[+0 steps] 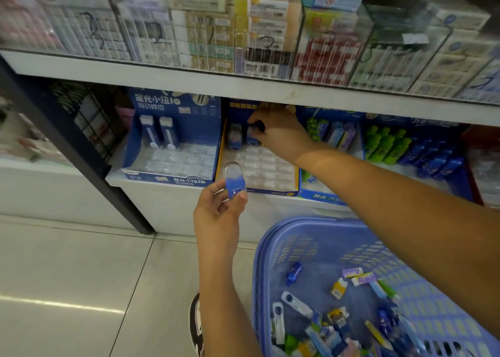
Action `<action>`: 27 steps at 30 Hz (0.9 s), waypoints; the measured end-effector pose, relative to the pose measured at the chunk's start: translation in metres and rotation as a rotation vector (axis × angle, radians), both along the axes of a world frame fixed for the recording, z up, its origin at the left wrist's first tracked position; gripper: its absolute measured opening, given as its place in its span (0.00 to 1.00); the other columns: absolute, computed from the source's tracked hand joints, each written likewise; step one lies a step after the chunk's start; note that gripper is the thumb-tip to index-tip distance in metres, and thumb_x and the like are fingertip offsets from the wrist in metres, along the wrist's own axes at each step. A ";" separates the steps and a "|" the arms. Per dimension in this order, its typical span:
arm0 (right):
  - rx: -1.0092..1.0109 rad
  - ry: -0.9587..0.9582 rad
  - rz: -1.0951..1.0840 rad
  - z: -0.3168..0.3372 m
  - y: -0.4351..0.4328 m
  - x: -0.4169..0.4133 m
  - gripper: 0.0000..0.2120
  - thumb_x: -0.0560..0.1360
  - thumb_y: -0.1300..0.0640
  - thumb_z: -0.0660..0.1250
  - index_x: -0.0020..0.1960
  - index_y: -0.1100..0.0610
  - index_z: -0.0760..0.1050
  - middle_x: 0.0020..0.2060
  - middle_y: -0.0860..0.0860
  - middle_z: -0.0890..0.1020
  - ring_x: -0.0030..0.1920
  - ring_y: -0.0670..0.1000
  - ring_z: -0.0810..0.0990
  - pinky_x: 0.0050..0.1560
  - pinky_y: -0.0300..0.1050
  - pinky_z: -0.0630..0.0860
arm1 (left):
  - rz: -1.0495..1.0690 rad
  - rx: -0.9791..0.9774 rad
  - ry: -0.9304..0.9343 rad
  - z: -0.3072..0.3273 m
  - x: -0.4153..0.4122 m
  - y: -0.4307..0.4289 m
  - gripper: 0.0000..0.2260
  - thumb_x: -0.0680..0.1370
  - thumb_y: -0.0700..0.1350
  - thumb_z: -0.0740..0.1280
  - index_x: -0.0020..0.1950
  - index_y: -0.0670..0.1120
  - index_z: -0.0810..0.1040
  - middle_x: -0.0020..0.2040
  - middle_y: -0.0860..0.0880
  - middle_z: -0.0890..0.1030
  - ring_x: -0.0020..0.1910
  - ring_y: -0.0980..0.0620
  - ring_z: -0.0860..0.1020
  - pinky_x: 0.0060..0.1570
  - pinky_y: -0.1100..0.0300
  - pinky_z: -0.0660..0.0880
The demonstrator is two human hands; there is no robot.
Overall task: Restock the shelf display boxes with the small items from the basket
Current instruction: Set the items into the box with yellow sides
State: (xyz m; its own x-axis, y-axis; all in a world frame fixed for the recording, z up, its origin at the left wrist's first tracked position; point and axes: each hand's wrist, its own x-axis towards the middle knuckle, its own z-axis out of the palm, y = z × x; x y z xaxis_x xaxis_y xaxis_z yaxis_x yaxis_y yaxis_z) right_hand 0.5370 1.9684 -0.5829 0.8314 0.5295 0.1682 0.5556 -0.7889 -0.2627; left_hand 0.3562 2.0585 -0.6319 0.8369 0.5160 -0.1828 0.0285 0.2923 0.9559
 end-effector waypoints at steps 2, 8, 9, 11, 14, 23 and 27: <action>0.185 0.079 0.000 0.002 -0.005 -0.018 0.11 0.78 0.57 0.63 0.59 0.56 0.76 0.52 0.52 0.80 0.50 0.48 0.77 0.47 0.35 0.66 | 0.010 0.046 -0.023 0.001 0.001 0.001 0.11 0.75 0.39 0.70 0.55 0.51 0.77 0.46 0.50 0.83 0.41 0.59 0.81 0.41 0.68 0.76; 0.630 0.757 0.075 0.006 -0.031 -0.074 0.04 0.75 0.52 0.68 0.49 0.49 0.80 0.38 0.47 0.83 0.34 0.46 0.82 0.38 0.38 0.79 | -0.029 0.170 -0.059 0.004 0.003 -0.007 0.11 0.77 0.42 0.68 0.57 0.53 0.79 0.45 0.54 0.83 0.44 0.57 0.80 0.47 0.61 0.78; 0.653 0.764 0.099 0.006 -0.034 -0.077 0.04 0.74 0.54 0.69 0.49 0.49 0.80 0.37 0.46 0.83 0.35 0.47 0.82 0.40 0.38 0.79 | -0.051 0.180 -0.067 0.005 0.004 -0.009 0.11 0.77 0.42 0.68 0.58 0.53 0.79 0.45 0.52 0.83 0.44 0.57 0.81 0.47 0.61 0.78; 0.695 0.750 0.082 0.009 -0.037 -0.076 0.06 0.73 0.57 0.71 0.50 0.52 0.80 0.38 0.47 0.82 0.36 0.47 0.82 0.40 0.37 0.79 | -0.071 0.213 -0.077 0.008 0.008 -0.013 0.12 0.78 0.42 0.67 0.60 0.52 0.78 0.48 0.50 0.84 0.46 0.56 0.81 0.49 0.61 0.78; 0.743 0.656 -0.041 0.013 -0.037 -0.059 0.05 0.73 0.61 0.71 0.47 0.54 0.78 0.39 0.50 0.81 0.39 0.50 0.82 0.40 0.39 0.81 | -0.064 0.417 -0.032 0.010 0.017 -0.017 0.16 0.79 0.44 0.65 0.68 0.49 0.73 0.61 0.50 0.79 0.55 0.57 0.78 0.53 0.73 0.71; 0.245 0.102 -0.055 -0.007 -0.008 -0.007 0.10 0.76 0.56 0.67 0.55 0.59 0.76 0.49 0.54 0.82 0.50 0.52 0.79 0.53 0.46 0.75 | -0.361 0.960 0.233 -0.003 0.026 -0.032 0.22 0.80 0.48 0.63 0.72 0.42 0.67 0.74 0.47 0.65 0.74 0.50 0.58 0.70 0.62 0.55; 0.146 0.101 0.002 -0.012 -0.007 0.002 0.11 0.76 0.54 0.67 0.54 0.59 0.75 0.51 0.56 0.81 0.52 0.55 0.78 0.53 0.49 0.75 | -0.357 0.952 0.216 -0.006 0.027 -0.029 0.21 0.80 0.47 0.63 0.72 0.42 0.68 0.73 0.48 0.67 0.73 0.52 0.60 0.68 0.65 0.55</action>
